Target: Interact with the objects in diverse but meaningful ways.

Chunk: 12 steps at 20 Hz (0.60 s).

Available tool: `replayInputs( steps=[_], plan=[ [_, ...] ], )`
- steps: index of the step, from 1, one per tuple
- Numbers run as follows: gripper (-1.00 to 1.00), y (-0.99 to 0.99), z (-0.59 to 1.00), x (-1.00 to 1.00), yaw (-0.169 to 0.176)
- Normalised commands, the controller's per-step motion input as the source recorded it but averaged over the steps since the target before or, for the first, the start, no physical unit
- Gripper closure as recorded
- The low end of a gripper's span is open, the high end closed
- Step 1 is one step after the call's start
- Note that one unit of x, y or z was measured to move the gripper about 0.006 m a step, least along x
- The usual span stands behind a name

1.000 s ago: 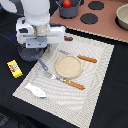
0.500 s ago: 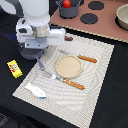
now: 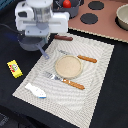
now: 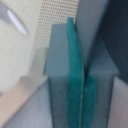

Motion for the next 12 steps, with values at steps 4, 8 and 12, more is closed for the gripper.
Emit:
replayInputs(
  steps=[4, 8, 12],
  plan=[
    [1.0, 0.33, 0.77, 0.98, 0.0],
    [1.0, 0.32, 0.74, 0.99, 0.001],
    [1.0, 0.32, 0.71, 0.92, 0.022]
  ],
)
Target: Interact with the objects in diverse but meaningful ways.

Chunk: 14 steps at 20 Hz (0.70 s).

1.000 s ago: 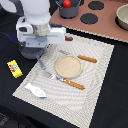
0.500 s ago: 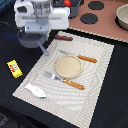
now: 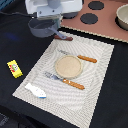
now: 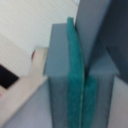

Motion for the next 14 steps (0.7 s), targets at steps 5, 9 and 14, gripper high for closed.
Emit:
replayInputs(
  steps=[5, 9, 14],
  plan=[
    [1.0, 0.32, 0.63, 0.85, 0.047],
    [1.0, 0.29, 0.41, 0.73, 0.103],
    [1.0, 0.27, 0.13, 0.55, 0.177]
  ],
)
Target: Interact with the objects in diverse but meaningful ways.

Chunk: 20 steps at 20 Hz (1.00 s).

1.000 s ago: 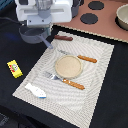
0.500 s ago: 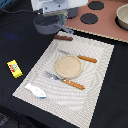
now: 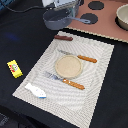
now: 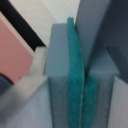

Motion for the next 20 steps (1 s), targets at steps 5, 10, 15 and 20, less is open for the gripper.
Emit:
replayInputs(
  steps=[5, 10, 15, 20],
  plan=[
    [1.0, 0.25, 0.07, 0.58, 0.174],
    [1.0, 0.33, 0.19, 0.66, 0.153],
    [1.0, 0.36, 0.25, 0.63, 0.161],
    [1.0, 0.37, 0.26, 0.68, 0.135]
  ],
)
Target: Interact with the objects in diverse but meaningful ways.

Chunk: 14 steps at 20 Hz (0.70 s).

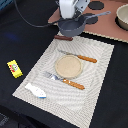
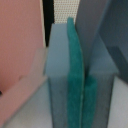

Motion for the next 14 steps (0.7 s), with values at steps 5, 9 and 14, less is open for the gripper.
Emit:
replayInputs(
  steps=[5, 9, 14],
  plan=[
    [1.0, 0.4, 0.29, 0.7, 0.124],
    [1.0, 0.48, 0.28, 0.65, 0.121],
    [1.0, 0.63, 0.29, 0.52, 0.139]
  ],
)
